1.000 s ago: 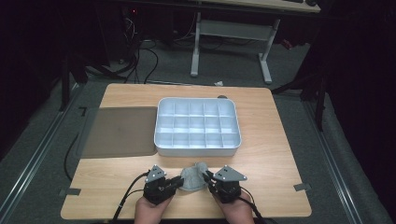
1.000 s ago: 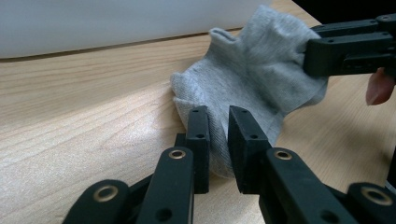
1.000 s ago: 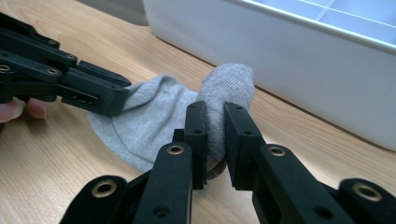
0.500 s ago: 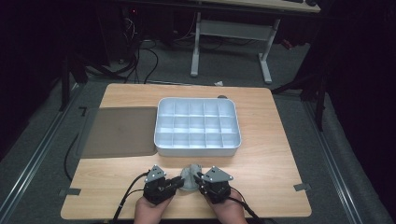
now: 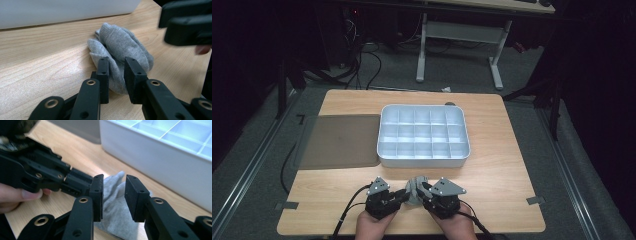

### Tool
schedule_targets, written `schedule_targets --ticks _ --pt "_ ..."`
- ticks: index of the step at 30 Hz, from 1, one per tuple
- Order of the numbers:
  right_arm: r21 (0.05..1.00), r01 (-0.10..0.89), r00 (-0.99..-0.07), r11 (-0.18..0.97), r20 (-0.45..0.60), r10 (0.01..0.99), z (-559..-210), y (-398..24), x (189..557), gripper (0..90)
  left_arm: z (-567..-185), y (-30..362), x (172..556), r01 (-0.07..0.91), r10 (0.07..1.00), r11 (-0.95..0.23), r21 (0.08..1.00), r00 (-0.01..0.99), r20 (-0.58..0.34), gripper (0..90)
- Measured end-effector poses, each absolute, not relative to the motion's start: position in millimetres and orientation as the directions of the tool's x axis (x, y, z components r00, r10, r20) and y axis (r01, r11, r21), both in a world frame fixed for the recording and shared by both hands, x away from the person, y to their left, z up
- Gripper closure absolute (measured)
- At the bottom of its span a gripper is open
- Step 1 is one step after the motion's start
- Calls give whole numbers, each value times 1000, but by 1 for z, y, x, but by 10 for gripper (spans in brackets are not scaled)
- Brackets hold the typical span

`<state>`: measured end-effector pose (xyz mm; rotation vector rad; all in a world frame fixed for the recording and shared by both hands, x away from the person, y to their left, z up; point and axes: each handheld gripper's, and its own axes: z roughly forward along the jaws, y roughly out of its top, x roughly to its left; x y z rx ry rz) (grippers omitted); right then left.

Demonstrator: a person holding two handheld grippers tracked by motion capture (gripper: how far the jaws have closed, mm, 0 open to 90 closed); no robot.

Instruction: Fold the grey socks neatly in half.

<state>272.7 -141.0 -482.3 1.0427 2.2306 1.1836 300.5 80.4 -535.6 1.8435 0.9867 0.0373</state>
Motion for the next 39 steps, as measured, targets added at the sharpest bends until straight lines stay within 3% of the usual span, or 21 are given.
schedule_targets --ticks 8,10,15,20,25,30,39 --pt "799 493 -630 345 55 775 -501 -143 274 675 -534 84 301 618 611 -158 770 674 -415 667" --pt "795 503 -633 341 70 771 -505 -142 276 680 -523 104 299 611 590 -87 787 668 -454 664" --pt "799 500 -629 332 72 774 -504 -144 278 687 -531 104 301 632 667 -199 749 647 -369 778" --pt "793 511 -631 332 84 772 -508 -142 282 684 -533 90 299 621 672 -268 736 668 -319 799" --pt "768 545 -622 336 101 776 -517 -144 287 726 -532 79 301 597 676 -302 743 684 -274 797" --pt "765 536 -634 356 86 769 -520 -142 290 861 -532 78 307 595 678 -307 743 685 -268 802" --pt "780 484 -681 396 52 731 -507 -131 287 887 -534 73 308 589 672 -330 738 696 -254 812"
